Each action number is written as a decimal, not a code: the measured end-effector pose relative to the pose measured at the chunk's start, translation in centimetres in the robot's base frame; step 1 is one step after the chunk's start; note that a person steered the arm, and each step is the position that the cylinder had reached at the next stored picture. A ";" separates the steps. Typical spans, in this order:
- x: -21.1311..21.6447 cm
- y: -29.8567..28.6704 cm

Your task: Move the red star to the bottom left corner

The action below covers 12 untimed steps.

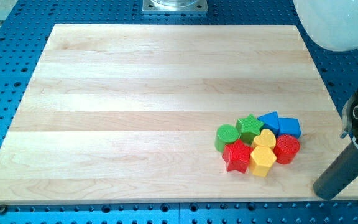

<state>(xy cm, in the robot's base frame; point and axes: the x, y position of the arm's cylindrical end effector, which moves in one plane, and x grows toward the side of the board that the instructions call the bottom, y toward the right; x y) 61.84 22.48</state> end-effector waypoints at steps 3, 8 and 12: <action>-2.2 -3.5; -4.5 -15.0; -10.6 -25.2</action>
<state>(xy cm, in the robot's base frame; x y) 51.24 -2.75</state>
